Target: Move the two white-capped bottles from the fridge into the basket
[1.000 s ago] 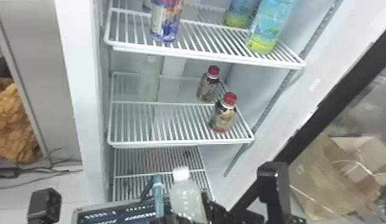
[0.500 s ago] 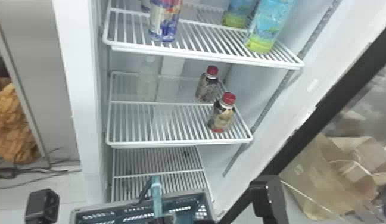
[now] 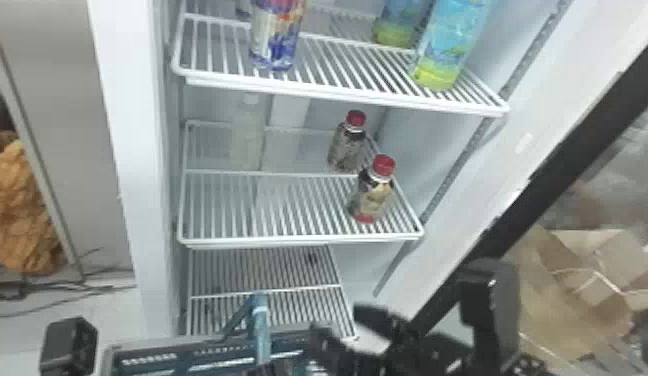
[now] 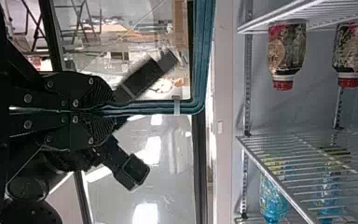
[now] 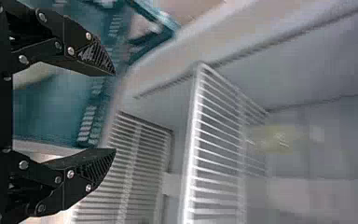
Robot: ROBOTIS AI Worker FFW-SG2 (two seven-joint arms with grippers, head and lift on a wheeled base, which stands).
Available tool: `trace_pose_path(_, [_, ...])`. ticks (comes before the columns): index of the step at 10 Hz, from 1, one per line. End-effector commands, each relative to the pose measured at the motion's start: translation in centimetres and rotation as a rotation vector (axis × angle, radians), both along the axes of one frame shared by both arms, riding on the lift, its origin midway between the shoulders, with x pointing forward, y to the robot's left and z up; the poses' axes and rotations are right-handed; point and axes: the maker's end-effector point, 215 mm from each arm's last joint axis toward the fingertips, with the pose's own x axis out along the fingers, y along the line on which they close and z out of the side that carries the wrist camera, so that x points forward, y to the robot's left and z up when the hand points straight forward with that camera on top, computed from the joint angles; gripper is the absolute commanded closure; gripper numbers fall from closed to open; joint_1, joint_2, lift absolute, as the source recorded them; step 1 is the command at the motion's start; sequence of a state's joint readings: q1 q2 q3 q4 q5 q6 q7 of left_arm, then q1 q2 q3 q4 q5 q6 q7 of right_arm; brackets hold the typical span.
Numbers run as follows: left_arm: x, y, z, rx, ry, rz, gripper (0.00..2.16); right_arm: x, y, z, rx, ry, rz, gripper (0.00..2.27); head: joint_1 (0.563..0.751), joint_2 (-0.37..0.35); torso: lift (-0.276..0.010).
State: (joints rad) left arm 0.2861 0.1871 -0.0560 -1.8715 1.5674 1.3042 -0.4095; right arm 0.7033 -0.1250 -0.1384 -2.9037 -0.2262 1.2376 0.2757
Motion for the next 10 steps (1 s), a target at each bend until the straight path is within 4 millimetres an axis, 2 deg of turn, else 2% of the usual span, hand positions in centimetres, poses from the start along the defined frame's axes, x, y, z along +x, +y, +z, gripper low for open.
trace_pose_path(1, [0.0,0.0,0.0,-0.002,0.001,0.001,1.12,3.1,-0.7,3.9,-0.002,-0.179,-0.034,0.52,0.695,-0.35,-0.26])
trace_pose_path(6, [-0.1,-0.1,0.1,-0.007,0.002,-0.002,1.12,8.8,-0.6,9.7,0.06,-0.519,-0.081,0.48,0.695,-0.35,-0.26])
trace_pose_path(7, [0.0,-0.1,0.2,-0.007,0.0,-0.002,1.12,9.6,-0.9,10.0,0.063,-0.56,-0.098,0.41,0.695,-0.35,-0.26])
trace_pose_path(9, [-0.2,-0.3,0.2,-0.008,0.0,-0.006,1.12,11.0,-1.3,9.2,0.053,-0.583,-0.11,0.03,0.695,-0.35,-0.26])
trace_pose_path(10, [-0.1,-0.3,0.3,-0.01,0.001,-0.006,1.12,11.9,-1.2,8.4,0.053,-0.585,-0.11,0.0,0.695,-0.35,-0.26])
